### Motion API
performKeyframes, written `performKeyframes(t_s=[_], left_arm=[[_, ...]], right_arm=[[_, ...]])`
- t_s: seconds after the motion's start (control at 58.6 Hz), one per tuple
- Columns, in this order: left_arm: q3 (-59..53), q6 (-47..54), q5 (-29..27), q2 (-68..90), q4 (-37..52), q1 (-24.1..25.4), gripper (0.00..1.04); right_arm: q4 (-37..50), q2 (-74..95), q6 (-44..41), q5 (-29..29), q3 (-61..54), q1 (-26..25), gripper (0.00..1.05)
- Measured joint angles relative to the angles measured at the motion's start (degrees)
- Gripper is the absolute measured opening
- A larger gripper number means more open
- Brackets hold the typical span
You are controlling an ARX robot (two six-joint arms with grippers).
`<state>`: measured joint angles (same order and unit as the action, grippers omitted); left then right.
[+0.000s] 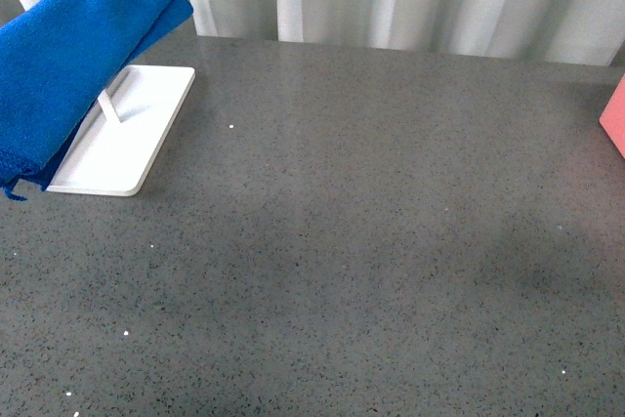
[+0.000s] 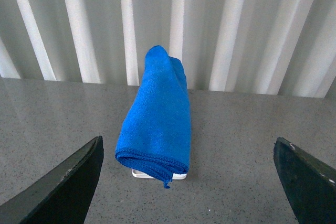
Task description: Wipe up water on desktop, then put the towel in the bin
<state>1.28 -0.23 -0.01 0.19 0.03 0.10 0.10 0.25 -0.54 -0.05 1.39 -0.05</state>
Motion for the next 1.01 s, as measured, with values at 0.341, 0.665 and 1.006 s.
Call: performKeyframes(t_s=[0.341, 0.665, 1.006], left_arm=[[0.0, 0.0, 0.0, 0.0, 0.0, 0.0, 0.98], [0.0, 0.0, 0.0, 0.0, 0.0, 0.0, 0.98], [8.5, -8.6, -7.1, 16.3, -2.0, -14.9, 0.98]], right_arm=[[0.0, 0.0, 0.0, 0.0, 0.0, 0.0, 0.98], [0.0, 0.0, 0.0, 0.0, 0.0, 0.0, 0.98], [0.0, 0.0, 0.0, 0.0, 0.0, 0.0, 0.98]])
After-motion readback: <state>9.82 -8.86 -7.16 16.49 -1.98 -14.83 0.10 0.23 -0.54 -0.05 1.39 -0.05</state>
